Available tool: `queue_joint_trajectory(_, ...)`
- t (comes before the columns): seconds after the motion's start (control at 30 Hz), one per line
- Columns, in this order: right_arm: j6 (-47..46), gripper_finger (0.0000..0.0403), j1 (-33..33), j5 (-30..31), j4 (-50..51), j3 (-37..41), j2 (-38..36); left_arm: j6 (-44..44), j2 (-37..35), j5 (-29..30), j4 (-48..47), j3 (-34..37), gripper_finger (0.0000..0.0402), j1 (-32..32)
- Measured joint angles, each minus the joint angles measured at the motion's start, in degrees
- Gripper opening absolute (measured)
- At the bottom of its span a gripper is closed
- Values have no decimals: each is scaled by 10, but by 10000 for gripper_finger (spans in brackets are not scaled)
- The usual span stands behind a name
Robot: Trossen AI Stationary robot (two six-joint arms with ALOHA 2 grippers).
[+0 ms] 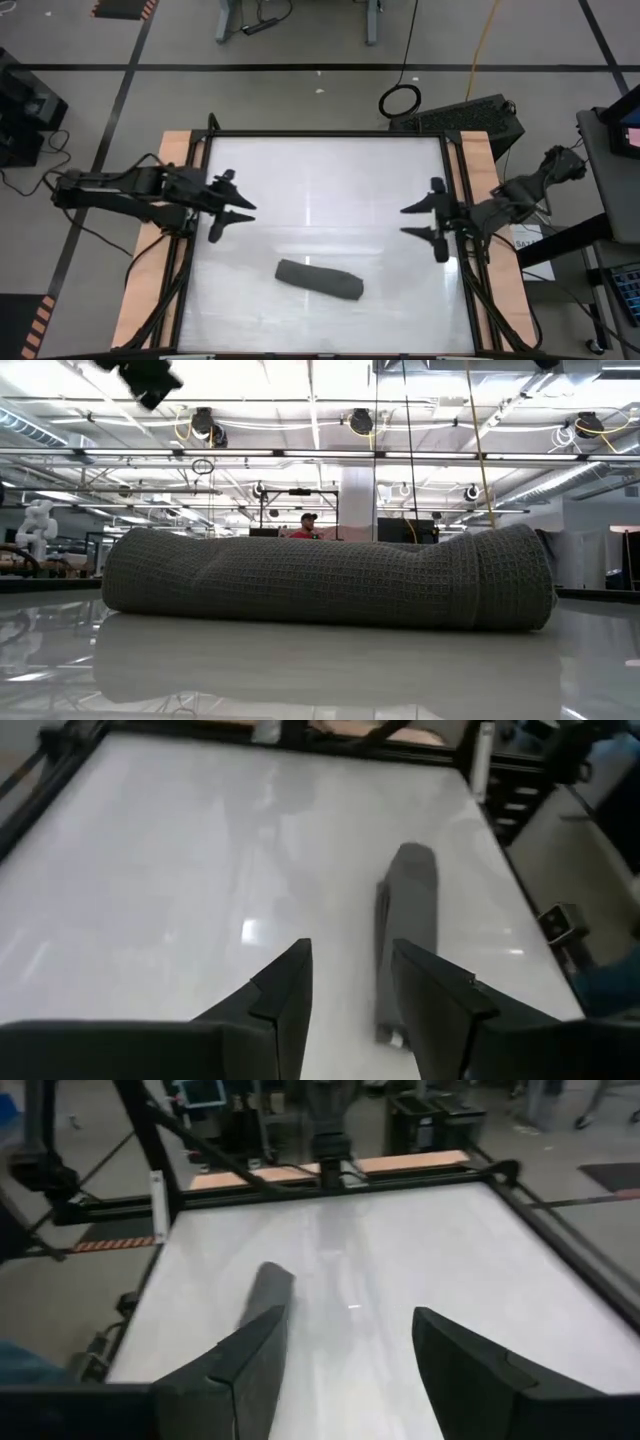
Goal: Roll towel
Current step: Return to Home Position
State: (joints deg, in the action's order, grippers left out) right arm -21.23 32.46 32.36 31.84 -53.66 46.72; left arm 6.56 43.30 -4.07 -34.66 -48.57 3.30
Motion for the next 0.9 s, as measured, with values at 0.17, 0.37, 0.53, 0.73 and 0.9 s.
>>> queue_joint_trajectory(0.17,1,208,9,41,9,45,-57,80,-87,13,46,110,143,0)
queue_joint_trajectory(0.37,-7,208,9,67,-78,176,-155,155,-171,15,176,241,143,0)
queue_joint_trajectory(0.53,-11,208,9,83,-185,310,-253,172,-200,41,265,321,143,0)
queue_joint_trajectory(0.73,-32,208,8,85,-275,449,-355,187,-202,94,357,398,143,0)
queue_joint_trajectory(0.9,-23,208,6,85,-293,506,-407,202,-202,119,411,447,143,0)
